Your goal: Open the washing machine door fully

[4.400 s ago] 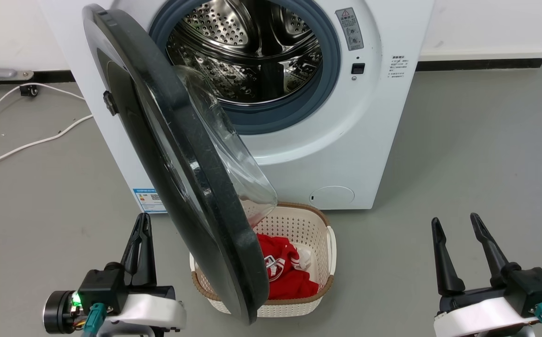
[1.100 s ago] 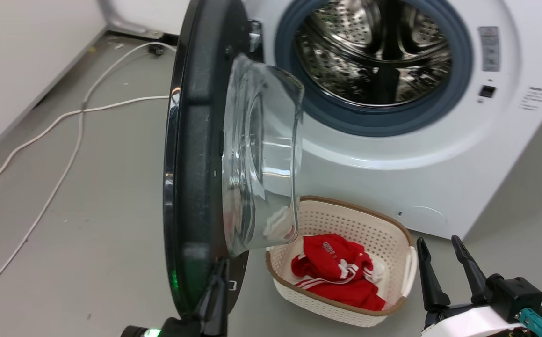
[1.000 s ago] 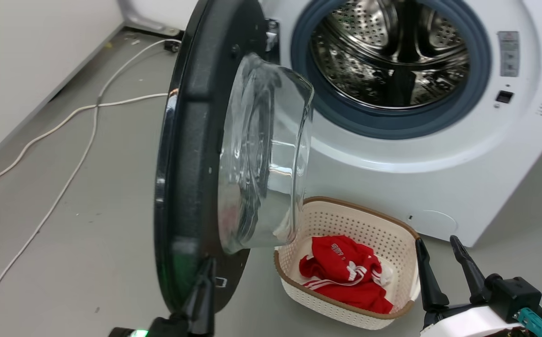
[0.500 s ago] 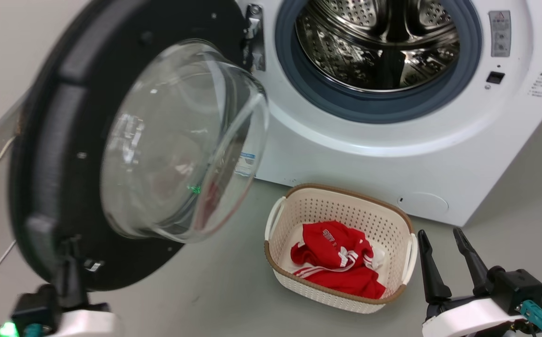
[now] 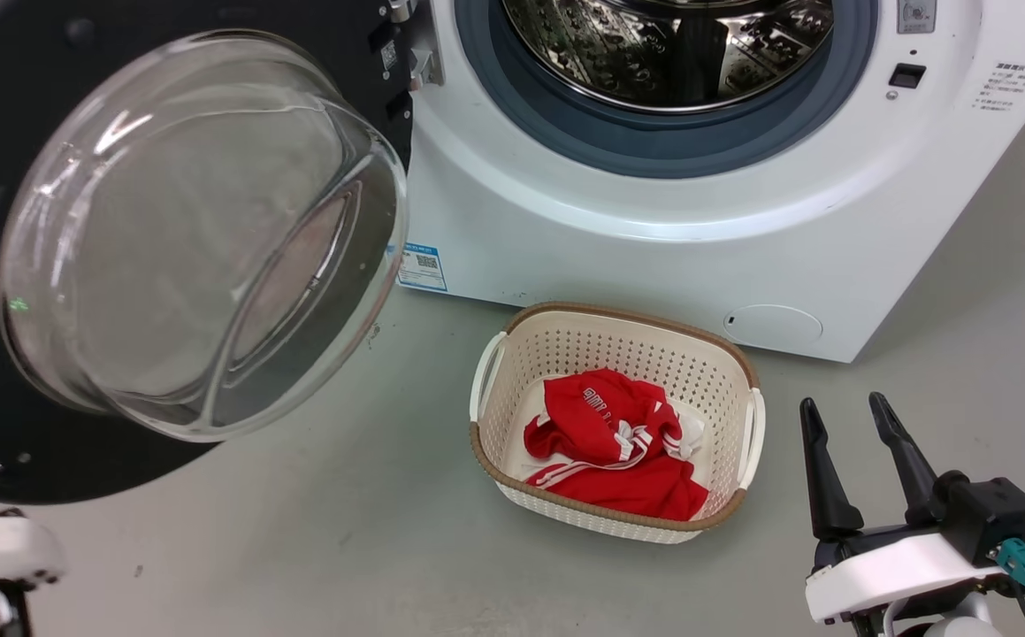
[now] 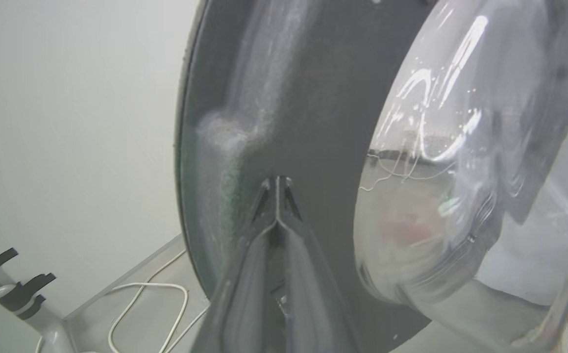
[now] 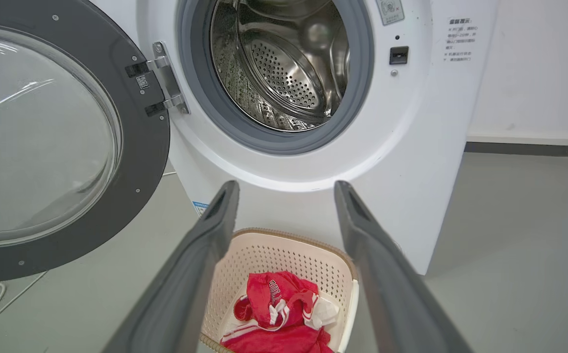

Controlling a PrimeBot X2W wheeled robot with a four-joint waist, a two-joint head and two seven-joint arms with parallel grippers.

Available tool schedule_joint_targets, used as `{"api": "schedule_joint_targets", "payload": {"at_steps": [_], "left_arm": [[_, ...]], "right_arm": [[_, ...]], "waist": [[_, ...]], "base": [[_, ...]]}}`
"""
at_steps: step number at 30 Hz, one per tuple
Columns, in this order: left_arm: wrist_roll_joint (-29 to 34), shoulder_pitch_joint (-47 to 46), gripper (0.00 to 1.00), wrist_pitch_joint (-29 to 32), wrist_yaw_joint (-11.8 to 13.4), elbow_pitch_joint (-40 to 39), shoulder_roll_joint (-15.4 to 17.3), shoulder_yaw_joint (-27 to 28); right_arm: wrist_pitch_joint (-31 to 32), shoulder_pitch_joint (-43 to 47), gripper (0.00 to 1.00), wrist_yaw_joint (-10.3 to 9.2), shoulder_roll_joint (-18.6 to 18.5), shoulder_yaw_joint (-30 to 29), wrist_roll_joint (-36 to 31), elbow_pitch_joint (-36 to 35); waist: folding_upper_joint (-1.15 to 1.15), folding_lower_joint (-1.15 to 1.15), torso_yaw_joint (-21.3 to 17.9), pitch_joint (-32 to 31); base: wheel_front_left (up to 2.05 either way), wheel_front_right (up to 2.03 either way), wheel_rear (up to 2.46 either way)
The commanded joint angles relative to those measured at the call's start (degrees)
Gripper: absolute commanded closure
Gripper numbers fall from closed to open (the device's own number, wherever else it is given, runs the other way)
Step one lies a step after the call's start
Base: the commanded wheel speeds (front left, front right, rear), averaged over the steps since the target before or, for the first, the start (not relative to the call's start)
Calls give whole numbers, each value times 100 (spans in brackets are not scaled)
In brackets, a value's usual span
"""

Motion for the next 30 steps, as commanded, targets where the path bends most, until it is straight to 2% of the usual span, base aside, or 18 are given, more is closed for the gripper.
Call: {"api": "schedule_joint_targets", "payload": {"at_steps": [1, 6, 10, 19, 24, 25, 26, 27, 28, 30], "left_arm": [[-39, -111, 100, 16, -18, 59, 78, 90], [24, -385, 100, 16, -204, 445, 233, 442], [136, -402, 100, 16, -266, 504, 164, 612], [398, 394, 100, 16, -364, -88, -414, 871], [599, 988, 100, 15, -419, -804, -984, 740], [641, 1104, 93, 16, -429, -959, -1108, 658], [693, 1214, 74, 16, -431, -1113, -1205, 561], [710, 1318, 31, 15, -402, -1255, -1295, 469], [712, 1418, 0, 16, -396, -1347, -1352, 389], [682, 1549, 0, 15, -399, -1505, -1449, 180]], "right_arm": [[5, -64, 0, -4, 6, -6, -13, -25], [-1, -88, 0, -4, 6, -1, -23, -15], [-17, -70, 0, -4, 6, 7, -1, 20], [-93, 86, 0, -4, 6, 56, 170, 186], [-121, 212, 0, -4, 6, 62, 191, 253], [-124, 253, 0, -4, 6, 57, 185, 261], [-128, 291, 0, -4, 6, 47, 180, 268], [-130, 317, 0, -4, 6, 39, 162, 270], [-129, 338, 0, -4, 5, 28, 144, 256], [-131, 365, 0, -4, 7, 24, 123, 237]], "waist": [[0, -1, -17, 17], [0, -1, -97, 33], [0, -1, -172, -23], [0, -1, -346, -390], [0, -1, -390, -641], [0, -1, -387, -692], [0, -1, -384, -743], [0, -1, -379, -789], [0, -1, -375, -813], [0, -1, -371, -858]], "base": [[0, 0, 0], [0, 0, 0], [0, 0, 0], [0, 0, 0], [0, 0, 0], [0, 0, 0], [0, 0, 0], [0, 0, 0], [0, 0, 0], [0, 0, 0]]}}
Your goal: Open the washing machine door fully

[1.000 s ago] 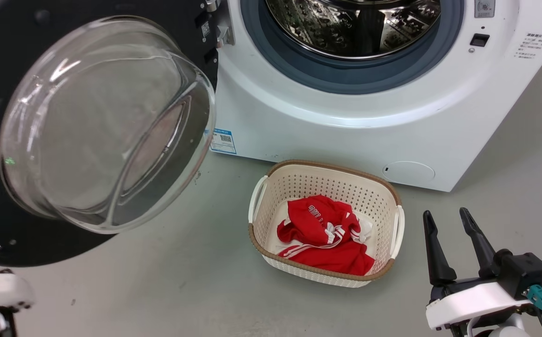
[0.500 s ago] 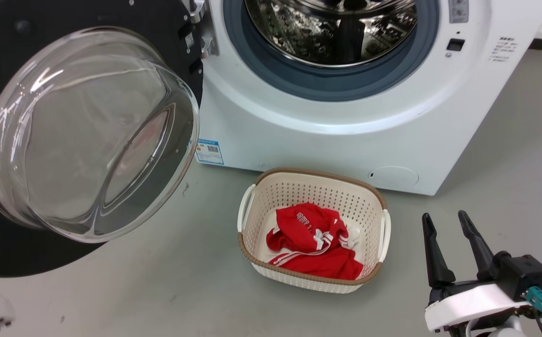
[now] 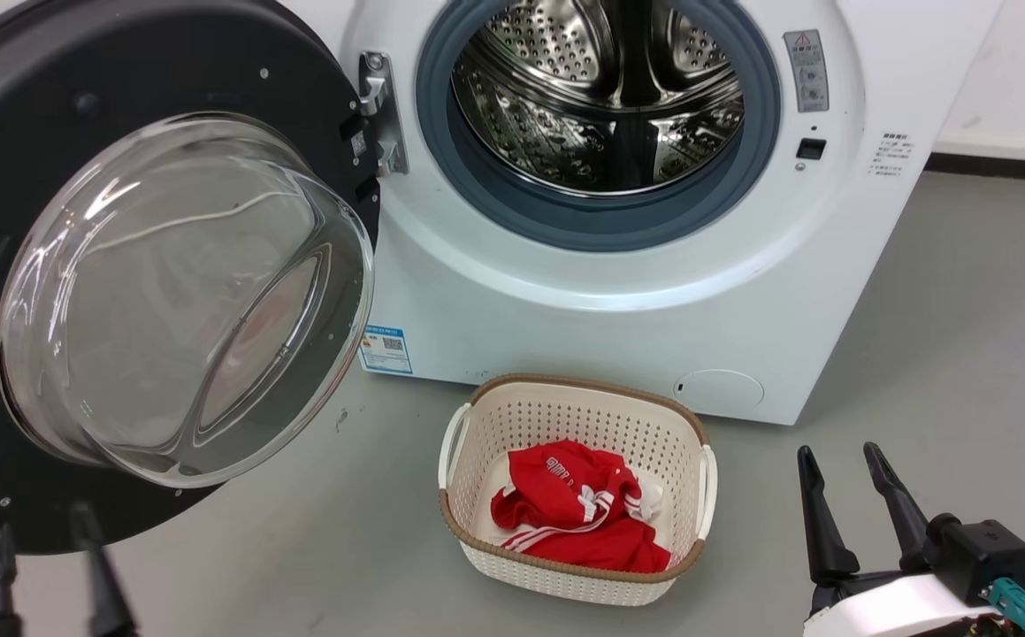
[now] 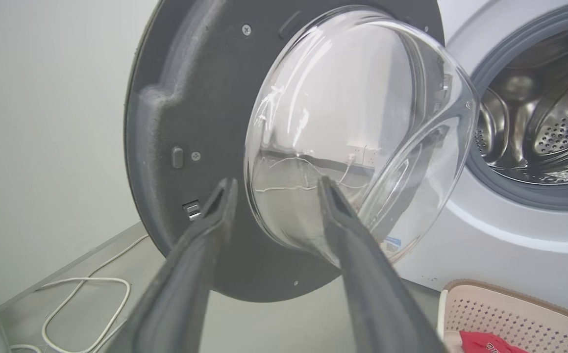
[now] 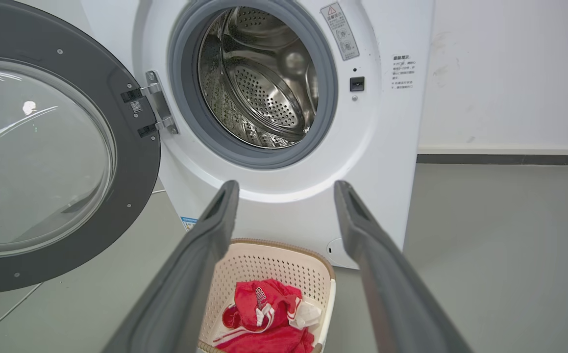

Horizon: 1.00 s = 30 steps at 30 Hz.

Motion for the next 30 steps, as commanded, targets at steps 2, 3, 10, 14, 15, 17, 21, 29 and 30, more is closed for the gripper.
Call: {"api": "schedule_joint_targets", "payload": {"at_steps": [2, 3, 10, 14, 15, 17, 21, 29, 30], "left_arm": [[-10, 126, 0, 15, 69, -129, -42, -193], [-27, 167, 0, 16, 103, -174, -55, -318], [57, 82, 0, 16, 151, -392, -76, -1187], [184, -137, 0, 16, 42, -373, -77, -1604], [199, -196, 0, 16, 35, -349, -77, -1684], [214, -301, 0, 16, 6, -311, -77, -1825], [228, -411, 0, 16, 34, -183, -77, -1930], [149, -288, 0, 16, 177, -6, -78, -2003], [145, -283, 0, 16, 176, 5, -77, -2007]], "right_arm": [[-24, 41, 0, -4, 7, -10, -59, -35], [-25, 46, 0, -4, 7, -17, -65, -45], [-27, 20, 0, -4, 7, -11, -205, -147], [-11, 7, 0, -4, 7, -38, -323, -250], [1, 5, 0, -4, 7, -45, -369, -277], [27, 6, 0, -4, 7, -67, -404, -335], [74, 45, 0, -4, 8, -72, -440, -417], [87, 101, 0, -4, 7, -52, -350, -341], [87, 92, 0, -4, 7, -44, -345, -335]], "waist": [[0, 0, -8, -51], [0, 0, -16, -72], [0, 0, -248, -151], [0, 0, -491, -170], [0, 0, -560, -177], [0, 0, -698, -182], [0, 0, -920, -189], [0, 0, -1004, -169], [0, 0, -994, -165]], "base": [[0, 0, 0], [0, 0, 0], [0, 0, 0], [0, 0, 0], [0, 0, 0], [0, 0, 0], [0, 0, 0], [0, 0, 0], [0, 0, 0]]}}
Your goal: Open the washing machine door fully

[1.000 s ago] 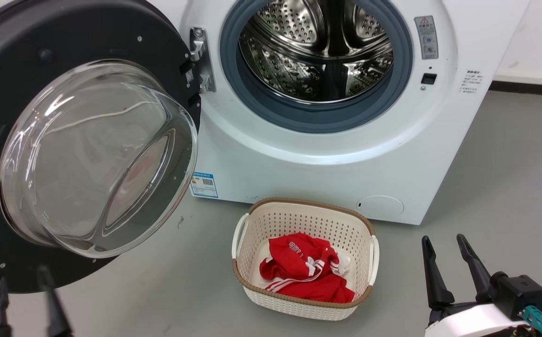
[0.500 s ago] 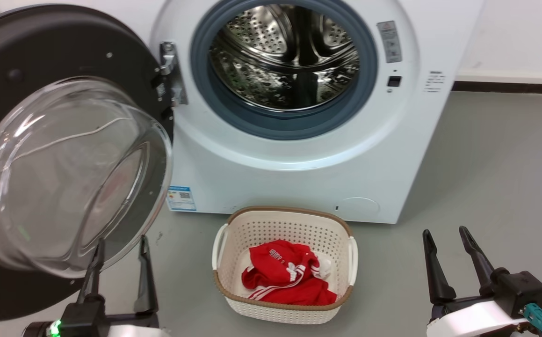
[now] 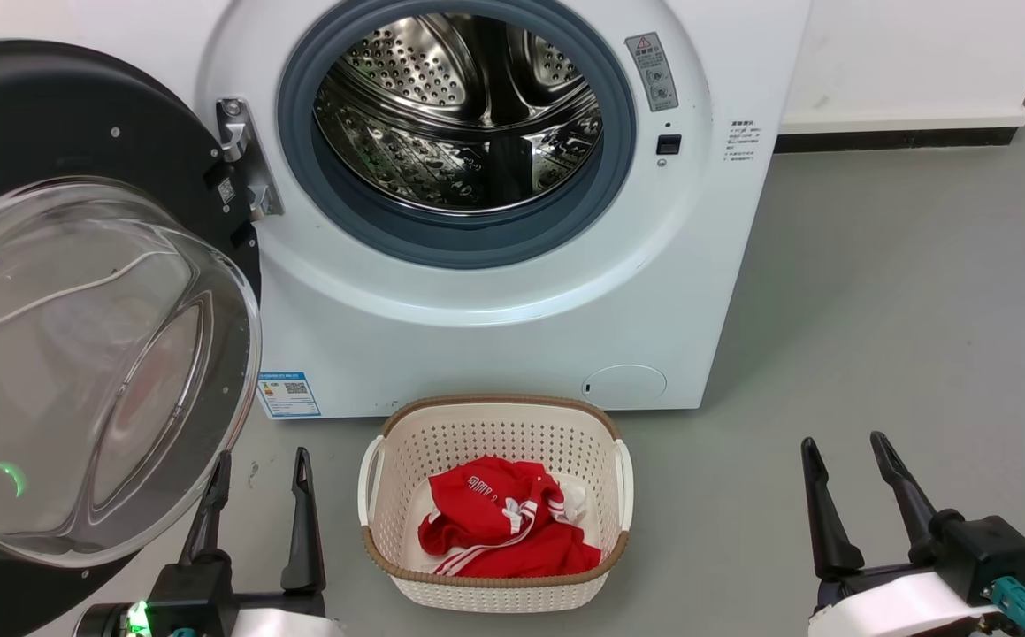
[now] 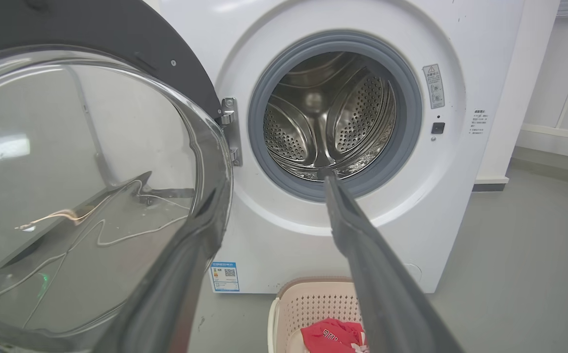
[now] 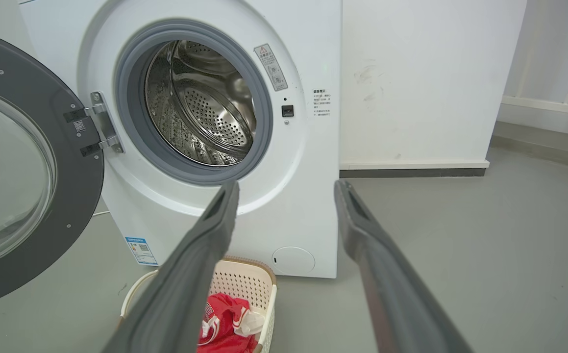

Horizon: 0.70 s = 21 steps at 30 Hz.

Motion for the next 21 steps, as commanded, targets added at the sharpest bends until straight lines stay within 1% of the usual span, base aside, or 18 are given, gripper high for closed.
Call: {"api": "schedule_joint_targets", "payload": {"at_steps": [1, 11, 21], "left_arm": [[-16, 44, 0, 16, 28, 12, 0, -4], [-39, 69, 0, 16, 80, 9, 0, -73], [-50, 76, 0, 16, 73, -8, -1, -80]], "right_arm": [[7, 17, 0, -4, 8, 15, 29, 12], [-10, -42, 0, -4, 7, 15, 22, 13], [-17, -46, 0, -4, 7, 51, 57, 39]], "waist": [[0, 0, 21, 6], [0, 0, 144, 48], [0, 0, 141, 46]], "base": [[0, 0, 0], [0, 0, 0], [0, 0, 0]]}}
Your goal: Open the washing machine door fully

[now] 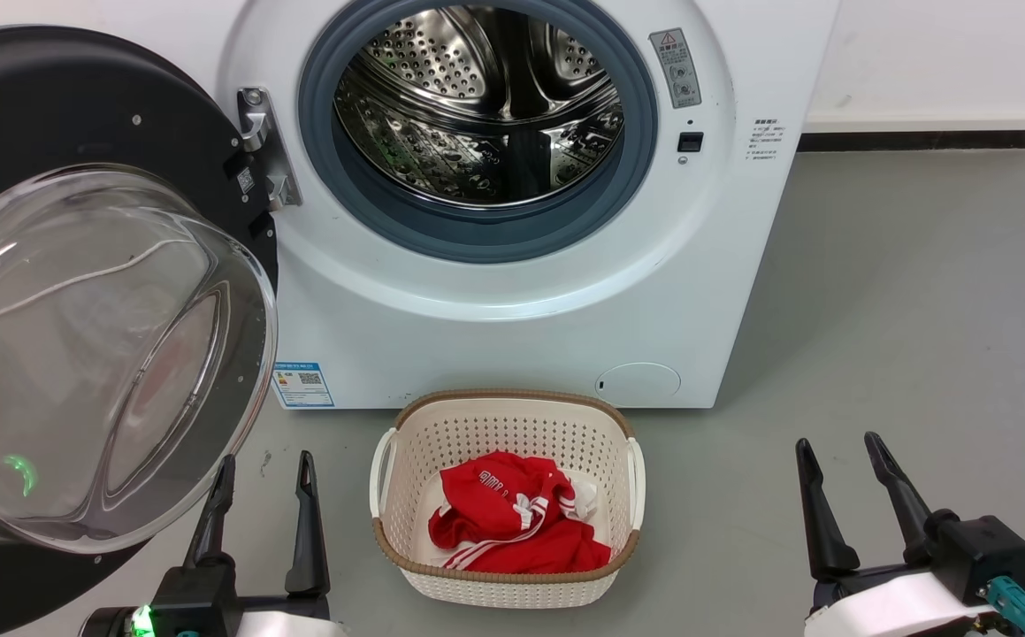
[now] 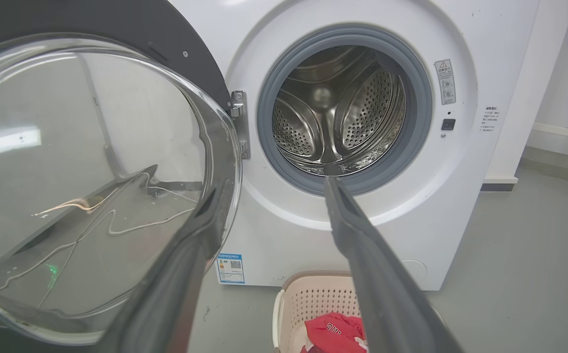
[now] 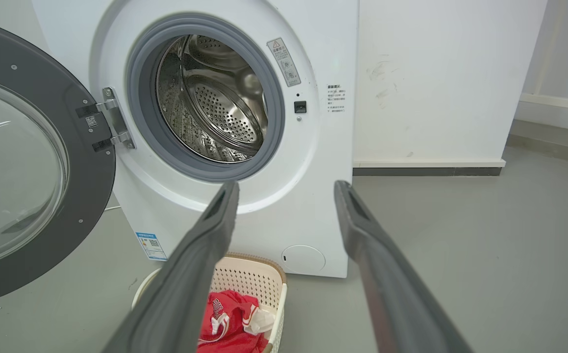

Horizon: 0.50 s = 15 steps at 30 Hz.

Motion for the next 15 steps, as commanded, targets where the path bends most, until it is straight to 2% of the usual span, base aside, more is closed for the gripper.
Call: {"api": "schedule_joint_targets", "payload": {"at_steps": [1, 3, 4, 8, 15], "left_arm": [[3, 39, 0, 16, 0, -6, -2, -3], [3, 43, 0, 16, -17, -11, -2, 3], [1, 1, 100, 0, -8, -1, 0, 6], [-89, 79, 100, 3, -17, 162, -3, -11], [-1020, -36, 100, 158, -98, 243, 55, 8]], "right_arm": [[-13, -32, 0, -4, 6, 5, 30, 14], [-17, -28, 0, -4, 6, 8, 34, 23], [-1, 1, 100, 0, 0, 6, 43, 20], [7, 83, 100, 0, 0, 20, 131, 176], [161, -7, 100, 0, -49, -4, 1012, 217]], "waist": [[0, 0, -2, 0], [0, 0, -7, -2], [0, 0, -6, -3], [0, 0, -5, -1], [0, 0, 6, 9]], "base": [[0, 0, 0], [0, 0, 0], [0, 0, 0], [0, 0, 0], [0, 0, 0]]}}
